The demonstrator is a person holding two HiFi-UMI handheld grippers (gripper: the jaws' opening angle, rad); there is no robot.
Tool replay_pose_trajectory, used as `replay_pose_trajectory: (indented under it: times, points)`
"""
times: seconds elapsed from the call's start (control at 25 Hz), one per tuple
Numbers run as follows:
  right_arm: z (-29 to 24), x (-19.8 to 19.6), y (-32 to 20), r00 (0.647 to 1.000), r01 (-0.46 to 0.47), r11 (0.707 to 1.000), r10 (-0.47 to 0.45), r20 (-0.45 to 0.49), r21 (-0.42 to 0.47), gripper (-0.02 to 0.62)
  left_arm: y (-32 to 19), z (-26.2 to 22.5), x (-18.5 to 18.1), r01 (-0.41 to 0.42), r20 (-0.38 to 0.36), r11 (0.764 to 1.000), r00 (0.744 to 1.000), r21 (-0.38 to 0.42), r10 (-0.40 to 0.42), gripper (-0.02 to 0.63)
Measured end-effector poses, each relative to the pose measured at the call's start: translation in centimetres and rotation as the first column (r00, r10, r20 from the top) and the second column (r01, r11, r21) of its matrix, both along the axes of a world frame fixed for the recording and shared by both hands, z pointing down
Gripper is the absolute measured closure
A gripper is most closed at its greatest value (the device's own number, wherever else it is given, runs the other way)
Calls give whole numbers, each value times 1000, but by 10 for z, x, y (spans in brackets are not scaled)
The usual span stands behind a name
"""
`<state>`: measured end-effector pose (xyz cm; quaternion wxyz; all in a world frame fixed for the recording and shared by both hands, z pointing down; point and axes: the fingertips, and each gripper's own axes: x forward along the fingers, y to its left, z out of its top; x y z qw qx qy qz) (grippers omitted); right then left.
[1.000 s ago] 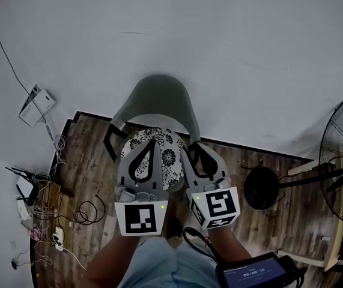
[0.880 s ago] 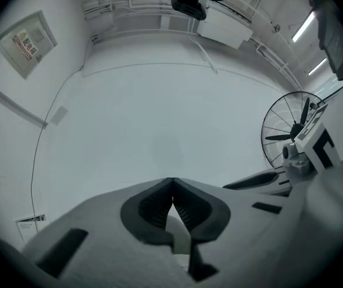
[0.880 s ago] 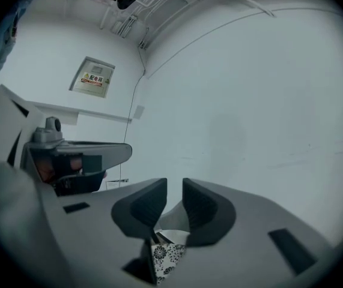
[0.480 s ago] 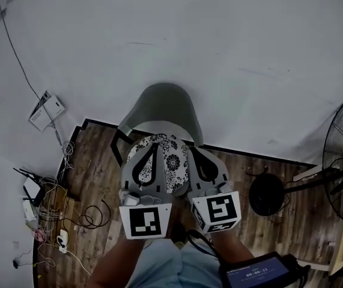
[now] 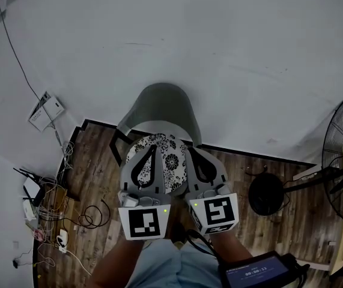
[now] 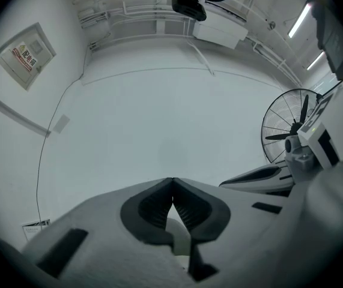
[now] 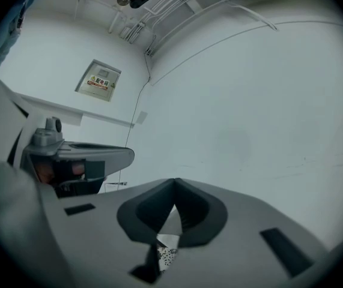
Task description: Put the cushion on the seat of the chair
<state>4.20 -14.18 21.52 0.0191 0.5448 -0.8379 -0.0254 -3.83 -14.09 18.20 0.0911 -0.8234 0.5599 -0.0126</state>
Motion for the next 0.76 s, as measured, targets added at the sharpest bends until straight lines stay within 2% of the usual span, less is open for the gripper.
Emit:
replay_pose_trajectory:
  times: [0.76]
  points:
    - [8,-1,-5,1000,-10,1000,10,0,-10,591,-5,6,0,-5,8,1000,1000,-7,5,597]
